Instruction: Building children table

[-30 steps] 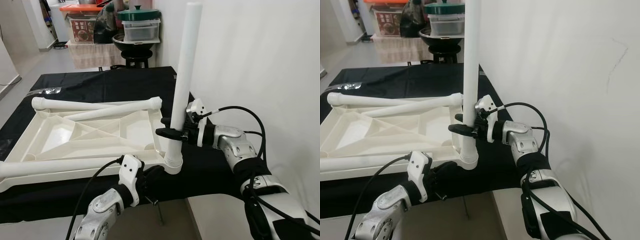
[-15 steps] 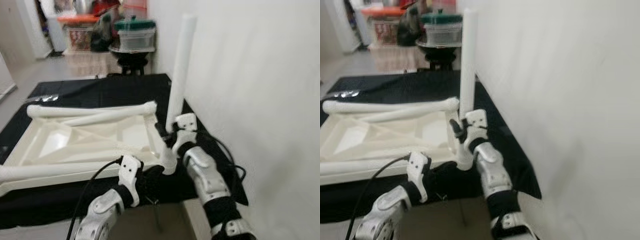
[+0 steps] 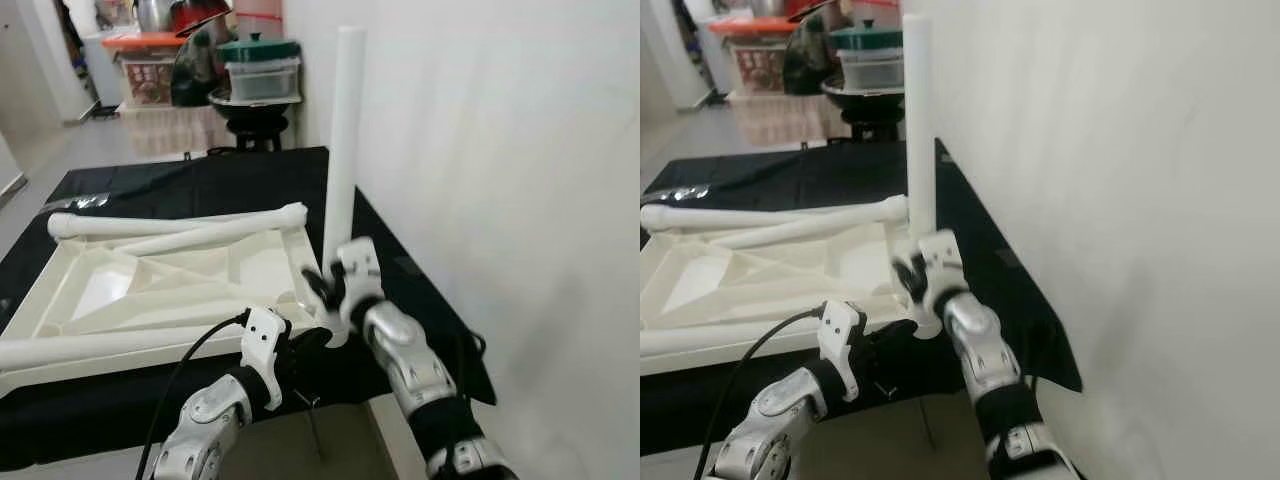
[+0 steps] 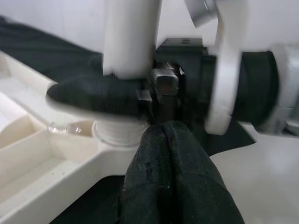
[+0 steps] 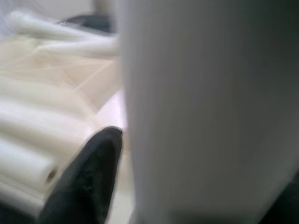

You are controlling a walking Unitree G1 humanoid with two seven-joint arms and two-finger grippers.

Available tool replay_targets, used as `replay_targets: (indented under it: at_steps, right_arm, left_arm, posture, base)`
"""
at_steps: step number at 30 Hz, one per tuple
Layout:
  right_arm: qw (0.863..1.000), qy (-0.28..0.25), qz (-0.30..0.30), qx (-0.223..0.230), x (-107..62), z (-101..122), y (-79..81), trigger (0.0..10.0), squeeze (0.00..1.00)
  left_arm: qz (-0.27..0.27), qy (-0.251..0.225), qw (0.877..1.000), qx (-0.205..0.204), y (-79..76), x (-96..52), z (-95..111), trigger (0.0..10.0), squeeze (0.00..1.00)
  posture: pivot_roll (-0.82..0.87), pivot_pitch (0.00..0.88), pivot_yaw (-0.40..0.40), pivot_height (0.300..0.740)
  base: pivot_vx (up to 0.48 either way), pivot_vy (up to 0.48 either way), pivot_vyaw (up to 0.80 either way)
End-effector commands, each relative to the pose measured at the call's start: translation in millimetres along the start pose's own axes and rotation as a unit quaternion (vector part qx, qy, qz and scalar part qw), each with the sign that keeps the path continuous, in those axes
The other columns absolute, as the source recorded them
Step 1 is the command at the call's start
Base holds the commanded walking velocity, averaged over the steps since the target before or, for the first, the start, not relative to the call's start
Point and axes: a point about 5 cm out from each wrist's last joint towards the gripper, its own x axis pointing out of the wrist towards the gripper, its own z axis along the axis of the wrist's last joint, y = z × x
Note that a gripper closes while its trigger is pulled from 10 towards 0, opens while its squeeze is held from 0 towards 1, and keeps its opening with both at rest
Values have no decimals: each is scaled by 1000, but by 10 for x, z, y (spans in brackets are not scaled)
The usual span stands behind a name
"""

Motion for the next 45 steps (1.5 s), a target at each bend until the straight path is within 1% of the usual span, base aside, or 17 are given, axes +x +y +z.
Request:
replay_targets:
  at_steps: [1,2,3,5,6,8,11,16,17,28,31,36,37,38,39,40,45]
  right_arm:
    - [998,-40,39,-7,51,259,-24,10000,1000]
    - [998,-40,39,-7,51,259,-24,10000,1000]
    - [994,-54,98,-22,64,392,-70,10000,0]
    - [983,-69,165,-44,55,519,-107,10000,0]
    - [983,-69,165,-44,55,519,-107,10000,0]
    - [960,-61,259,-81,44,646,-196,10000,0]
    - [950,-39,296,-93,55,706,-277,10000,0]
    - [950,-28,300,-81,59,731,-341,9647,0]
    - [952,-24,296,-70,54,725,-376,0,0]
    - [970,-23,231,-64,-112,525,-664,0,0]
    - [985,8,166,-51,-184,276,-660,0,0]
    - [989,21,137,-48,-206,180,-632,0,0]
    - [997,25,70,9,-210,-49,-289,0,0]
    - [997,25,70,9,-210,-49,-289,0,0]
    - [999,27,31,4,-230,-129,-29,0,0]
    - [999,21,-14,20,-213,-111,22,0,0]
    - [999,18,-44,26,-134,-83,-43,0,0]
  left_arm:
    - [1,7,1000,-2,15,4,-27,10000,0]
    - [1,7,1000,-2,15,4,-27,10000,0]
    - [0,7,1000,-2,15,9,-29,10000,0]
    - [0,7,1000,-2,15,12,-30,10000,0]
    - [0,7,1000,-2,15,12,-30,10000,0]
    - [1,8,1000,0,15,16,-35,10000,0]
    - [2,9,1000,1,14,17,-43,10000,0]
    - [2,10,1000,2,11,17,-49,10000,0]
    - [2,9,1000,2,9,18,-50,10000,0]
    - [3,8,1000,1,-12,10,-55,10000,0]
    - [3,7,1000,0,-16,-4,-50,10000,0]
    - [3,6,1000,-1,-16,-13,-48,10000,0]
    - [4,6,1000,-2,-9,-22,-39,10000,0]
    - [4,6,1000,-2,-9,-22,-39,10000,0]
    - [4,6,1000,-2,-1,-30,-40,10000,0]
    - [4,7,1000,-3,10,-31,-38,10000,0]
    - [3,7,1000,-3,17,-27,-36,10000,0]
  posture:
    - [-75,0,-21,740]
    - [-75,0,-21,740]
    - [-71,0,-24,740]
    - [-71,0,-24,740]
    - [-71,0,-24,740]
    - [-61,0,-28,740]
    - [-49,0,-35,740]
    - [-48,0,-37,740]
    - [-44,0,-41,740]
    - [-38,0,-43,740]
    - [-37,0,-54,740]
    - [-36,0,-55,740]
    - [-44,0,-44,740]
    - [-44,0,-44,740]
    - [-58,0,-31,740]
    - [-56,0,-33,740]
    - [-43,0,-41,740]
  base:
    - [0,0,0]
    - [0,0,0]
    - [0,0,0]
    - [0,0,0]
    - [0,0,0]
    - [0,0,0]
    - [0,0,0]
    - [0,0,0]
    - [0,0,0]
    - [0,0,0]
    - [0,0,0]
    - [0,0,0]
    - [0,0,0]
    - [0,0,0]
    - [0,0,0]
    - [0,0,0]
    - [0,0,0]
